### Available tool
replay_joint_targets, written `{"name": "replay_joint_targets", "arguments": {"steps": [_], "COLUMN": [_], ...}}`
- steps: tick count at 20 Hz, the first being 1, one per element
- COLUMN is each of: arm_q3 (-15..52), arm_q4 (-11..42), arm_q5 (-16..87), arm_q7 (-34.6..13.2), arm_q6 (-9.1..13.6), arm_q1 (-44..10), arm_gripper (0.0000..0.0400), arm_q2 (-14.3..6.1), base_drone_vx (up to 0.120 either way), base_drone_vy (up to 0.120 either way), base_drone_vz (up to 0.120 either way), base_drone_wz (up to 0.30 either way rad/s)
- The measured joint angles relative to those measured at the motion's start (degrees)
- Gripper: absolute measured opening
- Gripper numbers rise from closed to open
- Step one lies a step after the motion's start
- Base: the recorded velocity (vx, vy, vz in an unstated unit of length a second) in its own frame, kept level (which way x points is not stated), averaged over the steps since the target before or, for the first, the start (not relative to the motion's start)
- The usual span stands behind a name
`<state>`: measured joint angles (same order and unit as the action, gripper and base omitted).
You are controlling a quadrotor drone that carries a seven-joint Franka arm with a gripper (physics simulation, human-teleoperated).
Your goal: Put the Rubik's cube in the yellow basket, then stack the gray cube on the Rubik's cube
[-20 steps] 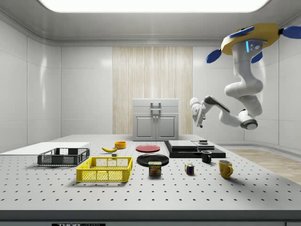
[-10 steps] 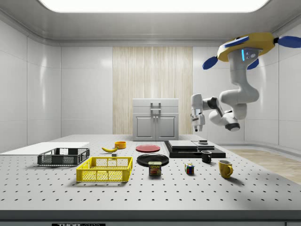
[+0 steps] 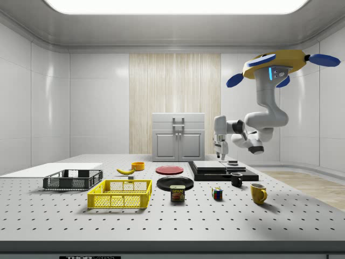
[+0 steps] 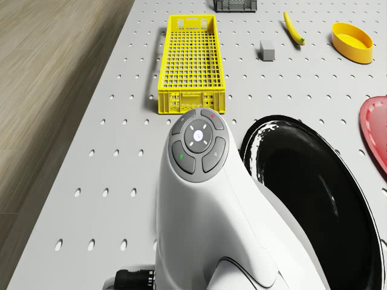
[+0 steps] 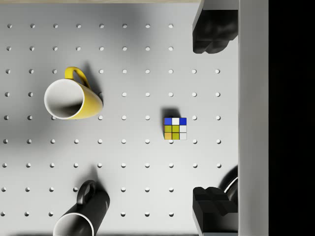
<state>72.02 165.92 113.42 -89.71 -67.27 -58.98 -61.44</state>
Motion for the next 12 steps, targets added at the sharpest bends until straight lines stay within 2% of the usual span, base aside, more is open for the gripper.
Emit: {"name": "replay_joint_targets", "arguments": {"steps": [2, 12], "arm_q3": [0.3, 1.6], "arm_q4": [0.0, -0.2], "arm_q5": [-0.2, -1.7], "arm_q7": [-0.4, -1.8], "arm_q6": [-0.4, -2.8], "arm_q1": [-0.5, -2.1], "arm_gripper": [0.04, 0.04], "arm_q2": [-0.7, -3.8], "base_drone_vx": [0.04, 0.0], "base_drone_vy": [-0.1, 0.0], "base_drone_vz": [-0.12, -0.12], "base_drone_wz": [0.0, 0.0]}}
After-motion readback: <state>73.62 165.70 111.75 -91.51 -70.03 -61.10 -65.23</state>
